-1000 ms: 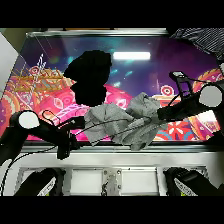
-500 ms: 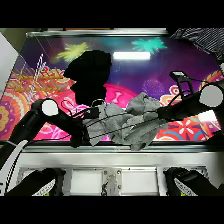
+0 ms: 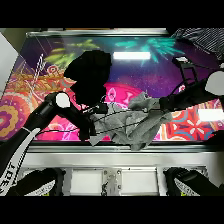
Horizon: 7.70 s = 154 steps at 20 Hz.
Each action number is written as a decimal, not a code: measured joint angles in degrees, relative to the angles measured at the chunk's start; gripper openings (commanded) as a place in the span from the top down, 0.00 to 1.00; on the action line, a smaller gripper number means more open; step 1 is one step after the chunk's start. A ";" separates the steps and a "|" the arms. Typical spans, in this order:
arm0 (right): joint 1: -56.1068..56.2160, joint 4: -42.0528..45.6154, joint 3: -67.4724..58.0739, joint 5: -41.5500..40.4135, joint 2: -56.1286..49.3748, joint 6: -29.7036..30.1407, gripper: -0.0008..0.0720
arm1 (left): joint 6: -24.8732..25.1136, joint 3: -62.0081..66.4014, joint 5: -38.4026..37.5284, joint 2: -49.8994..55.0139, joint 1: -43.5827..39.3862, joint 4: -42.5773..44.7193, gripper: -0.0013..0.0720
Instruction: Fold the clothes and pants, and hang the long-sleeved shirts on hangers.
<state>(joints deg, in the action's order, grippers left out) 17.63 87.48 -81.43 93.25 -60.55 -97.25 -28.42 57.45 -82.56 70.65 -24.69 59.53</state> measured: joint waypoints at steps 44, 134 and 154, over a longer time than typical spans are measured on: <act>10.43 -17.18 -10.62 -1.77 -4.48 14.10 0.05 | 2.40 0.31 3.13 2.86 -0.26 -8.66 0.96; -30.80 -63.28 15.96 11.98 -21.35 97.81 0.97 | -1.70 0.31 3.32 2.86 -0.17 -7.93 0.27; -30.84 -68.28 16.02 7.41 -21.38 97.90 0.97 | -16.81 -3.54 2.43 -3.61 9.60 -8.20 0.05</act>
<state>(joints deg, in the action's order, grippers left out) -13.21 19.20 -65.41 100.66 -81.93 0.64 -45.23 53.91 -80.14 67.05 -15.09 51.33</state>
